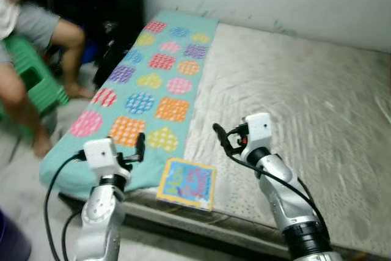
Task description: Clean up the room
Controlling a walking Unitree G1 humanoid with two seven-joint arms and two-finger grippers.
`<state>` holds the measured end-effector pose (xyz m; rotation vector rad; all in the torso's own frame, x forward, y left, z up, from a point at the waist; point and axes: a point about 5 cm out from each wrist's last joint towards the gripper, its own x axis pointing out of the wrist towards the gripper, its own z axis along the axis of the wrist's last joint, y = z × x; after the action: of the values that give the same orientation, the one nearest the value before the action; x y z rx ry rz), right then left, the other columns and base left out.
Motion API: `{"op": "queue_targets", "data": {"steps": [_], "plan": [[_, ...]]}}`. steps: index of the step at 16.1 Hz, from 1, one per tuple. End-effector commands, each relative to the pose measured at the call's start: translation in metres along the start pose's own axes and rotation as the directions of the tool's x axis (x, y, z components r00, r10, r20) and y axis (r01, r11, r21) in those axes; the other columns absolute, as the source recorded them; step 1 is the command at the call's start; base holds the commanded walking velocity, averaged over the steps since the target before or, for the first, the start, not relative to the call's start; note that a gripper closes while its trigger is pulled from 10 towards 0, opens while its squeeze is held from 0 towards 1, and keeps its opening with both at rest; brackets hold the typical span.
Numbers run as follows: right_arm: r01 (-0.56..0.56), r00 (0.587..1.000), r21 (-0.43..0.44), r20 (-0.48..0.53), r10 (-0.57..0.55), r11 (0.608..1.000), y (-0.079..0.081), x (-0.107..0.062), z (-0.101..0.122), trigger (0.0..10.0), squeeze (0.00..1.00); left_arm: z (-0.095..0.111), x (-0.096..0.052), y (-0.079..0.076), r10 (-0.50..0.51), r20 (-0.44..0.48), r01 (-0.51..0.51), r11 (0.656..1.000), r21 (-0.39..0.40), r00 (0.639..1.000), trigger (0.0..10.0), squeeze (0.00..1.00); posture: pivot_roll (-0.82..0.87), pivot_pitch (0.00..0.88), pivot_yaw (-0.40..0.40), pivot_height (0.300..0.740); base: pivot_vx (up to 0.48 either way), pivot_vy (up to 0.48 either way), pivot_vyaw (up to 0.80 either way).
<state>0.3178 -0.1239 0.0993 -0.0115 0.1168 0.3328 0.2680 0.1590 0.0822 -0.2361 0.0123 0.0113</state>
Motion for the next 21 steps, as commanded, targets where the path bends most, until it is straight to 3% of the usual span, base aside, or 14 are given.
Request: {"op": "queue_targets", "data": {"steps": [1, 5, 14, 21], "plan": [[0.038, 0.999, -0.003, -0.008, -0.038, 0.999, -0.0109, -0.0030, -0.0004, 10.0, 0.00, 0.0026, 0.0025, -0.0105, -0.044, 0.010, 0.044, 0.999, -0.003, 0.999, 10.0, 0.00, -0.11, 0.049, -0.044, 0.740, 0.300, 0.000, -0.80], [0.038, 0.999, -0.001, -0.004, -0.038, 0.999, -0.0108, -0.0023, 0.0002, 10.0, 0.00, 0.0004, 0.0035, -0.0075, -0.003, -0.005, 0.003, 1.000, 0.015, 1.000, 10.0, 0.00, -0.11, 0.049, -0.045, 0.740, 0.071, 0.000, -0.50], [0.036, 0.999, -0.007, -0.007, -0.036, 0.999, -0.0109, -0.0009, 0.0001, 10.0, 0.00, 0.0008, 0.0045, -0.0099, -0.025, -0.001, 0.025, 1.000, 0.004, 1.000, 10.0, 0.00, -0.11, 0.039, -0.042, 0.740, 0.000, 0.000, -0.24], [0.034, 0.999, -0.006, -0.011, -0.034, 0.999, -0.0115, -0.0004, -0.0001, 10.0, 0.00, -0.0009, 0.0038, -0.0098, -0.019, -0.009, 0.019, 1.000, 0.009, 1.000, 10.0, 0.00, -0.11, 0.033, -0.044, 0.740, 0.000, 0.000, -0.80]]}}
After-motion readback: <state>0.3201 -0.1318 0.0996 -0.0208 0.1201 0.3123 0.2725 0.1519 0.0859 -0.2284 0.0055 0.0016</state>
